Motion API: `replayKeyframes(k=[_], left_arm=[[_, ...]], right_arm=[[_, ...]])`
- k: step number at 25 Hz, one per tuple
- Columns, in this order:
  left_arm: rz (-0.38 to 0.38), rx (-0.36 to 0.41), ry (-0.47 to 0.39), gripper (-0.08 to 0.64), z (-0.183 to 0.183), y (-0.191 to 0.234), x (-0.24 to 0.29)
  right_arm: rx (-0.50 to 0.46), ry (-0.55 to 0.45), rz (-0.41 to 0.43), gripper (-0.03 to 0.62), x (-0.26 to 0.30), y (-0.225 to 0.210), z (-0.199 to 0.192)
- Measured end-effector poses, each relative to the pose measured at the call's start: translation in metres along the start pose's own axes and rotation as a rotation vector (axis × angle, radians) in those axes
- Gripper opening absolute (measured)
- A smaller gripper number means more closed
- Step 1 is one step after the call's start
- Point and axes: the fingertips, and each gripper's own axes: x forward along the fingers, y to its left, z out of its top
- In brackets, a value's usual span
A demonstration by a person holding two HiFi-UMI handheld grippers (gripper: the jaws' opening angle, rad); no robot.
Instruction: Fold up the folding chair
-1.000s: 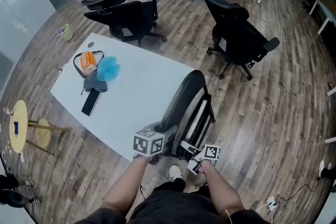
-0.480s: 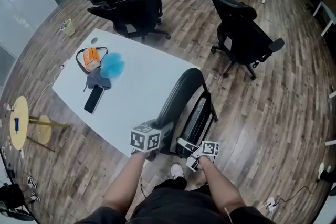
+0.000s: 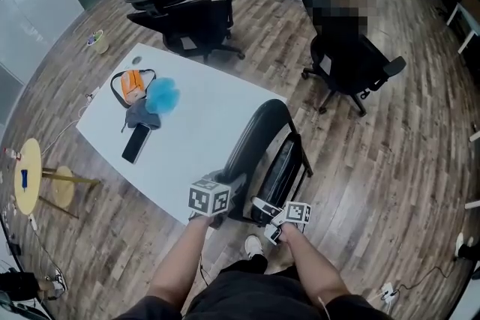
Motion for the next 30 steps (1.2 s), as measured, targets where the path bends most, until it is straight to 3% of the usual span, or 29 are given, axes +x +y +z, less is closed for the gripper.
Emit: replayKeyframes(k=[5,7,10,13,18,22,23,24,27,29,30], left_arm=[[0.006,-0.003,-0.031,0.11,0.003,0.002,-0.002],[0.027,-0.014,-0.06,0.162,0.003,0.007,-0.01],[0.046,-0.028,-0.1,0.24,0.002,0.012,-0.028],[0.069,-0.024,-0.152,0.247,0.003,0.012,-0.056],[0.167,-0.036,-0.358,0.237,0.015,0.024,-0.135],[0.069,0.065,-0.483,0.12,0.031,-0.029,-0.147],[0.054,0.086,-0.512,0.05,0.034,-0.048,-0.145],[0.043,0.106,-0.541,0.012,0.037,-0.067,-0.143],[0.034,0.175,-0.588,0.006,0.034,-0.132,-0.132],[0.061,0.251,-0.571,0.006,0.019,-0.177,-0.124],[0.083,0.297,-0.555,0.006,0.01,-0.199,-0.12]], right_arm=[[-0.101,0.036,-0.017,0.402,0.0,-0.002,-0.003],[-0.171,0.039,-0.062,0.402,-0.004,-0.005,-0.002],[-0.256,-0.003,-0.131,0.402,-0.024,-0.005,0.005],[-0.347,-0.066,-0.181,0.402,-0.056,0.003,0.017],[-0.649,-0.191,-0.285,0.401,-0.118,0.053,0.03],[-0.908,-0.355,-0.413,0.399,-0.186,0.107,0.043],[-0.964,-0.403,-0.444,0.385,-0.204,0.123,0.043],[-1.026,-0.45,-0.479,0.322,-0.223,0.141,0.042],[-1.236,-0.546,-0.612,0.136,-0.276,0.188,0.033],[-1.348,-0.568,-0.706,0.025,-0.308,0.209,0.02],[-1.386,-0.582,-0.743,0.015,-0.325,0.218,0.014]])
